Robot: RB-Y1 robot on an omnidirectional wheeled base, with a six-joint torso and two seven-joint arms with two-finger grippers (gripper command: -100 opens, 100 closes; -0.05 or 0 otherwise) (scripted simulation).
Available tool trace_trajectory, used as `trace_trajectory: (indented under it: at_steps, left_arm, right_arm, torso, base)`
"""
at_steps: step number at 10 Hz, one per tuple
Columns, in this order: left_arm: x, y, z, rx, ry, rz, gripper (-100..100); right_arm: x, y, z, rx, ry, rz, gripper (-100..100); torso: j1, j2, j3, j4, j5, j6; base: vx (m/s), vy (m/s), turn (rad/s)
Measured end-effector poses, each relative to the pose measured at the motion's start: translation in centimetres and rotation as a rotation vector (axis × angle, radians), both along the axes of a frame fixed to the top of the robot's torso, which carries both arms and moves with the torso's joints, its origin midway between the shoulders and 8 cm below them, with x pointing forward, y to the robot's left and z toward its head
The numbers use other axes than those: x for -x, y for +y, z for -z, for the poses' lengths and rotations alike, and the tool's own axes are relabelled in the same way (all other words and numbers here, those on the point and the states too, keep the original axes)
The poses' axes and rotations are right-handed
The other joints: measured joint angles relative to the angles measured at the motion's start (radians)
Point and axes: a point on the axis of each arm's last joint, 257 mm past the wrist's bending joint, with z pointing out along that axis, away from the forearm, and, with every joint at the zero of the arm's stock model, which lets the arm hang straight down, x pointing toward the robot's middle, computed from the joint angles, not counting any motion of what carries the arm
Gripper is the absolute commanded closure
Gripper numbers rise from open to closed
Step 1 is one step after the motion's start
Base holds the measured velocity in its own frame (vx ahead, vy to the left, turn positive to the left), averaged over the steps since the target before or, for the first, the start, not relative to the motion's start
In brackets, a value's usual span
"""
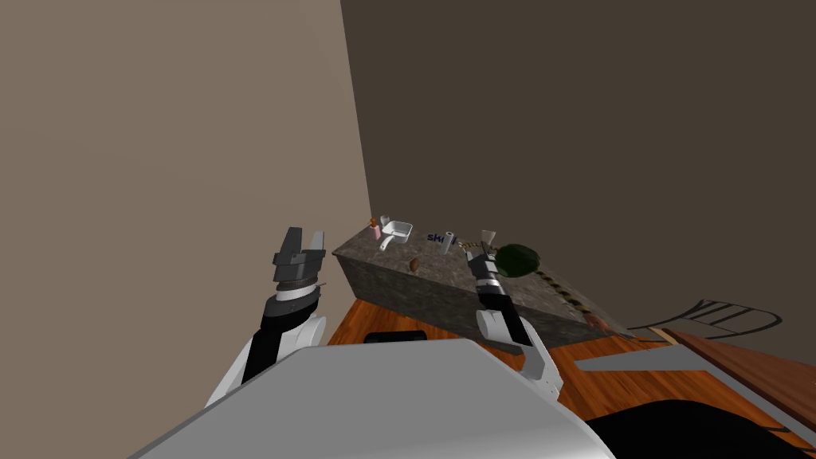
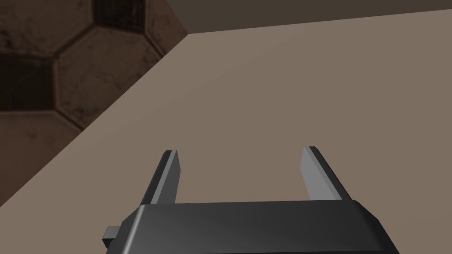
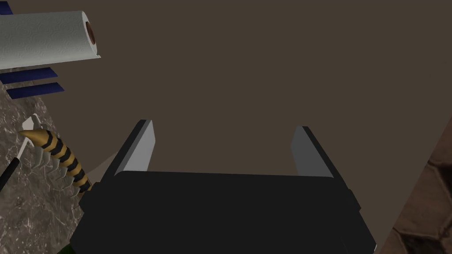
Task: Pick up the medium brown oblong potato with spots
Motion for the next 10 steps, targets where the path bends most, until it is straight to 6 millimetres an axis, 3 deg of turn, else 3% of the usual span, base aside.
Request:
trace_trajectory:
  at_steps: [10]
  left_arm:
    - [0.0,0.0,0.0,0.000,0.000,0.000,0]
  right_arm:
    - [-2.1,-4.0,1.3,-0.332,0.083,-0.048,-100]
  torso:
    - [-0.001,-0.001,-0.001,0.000,0.000,0.000]
  base:
    - [-0.034,0.018,0.019]
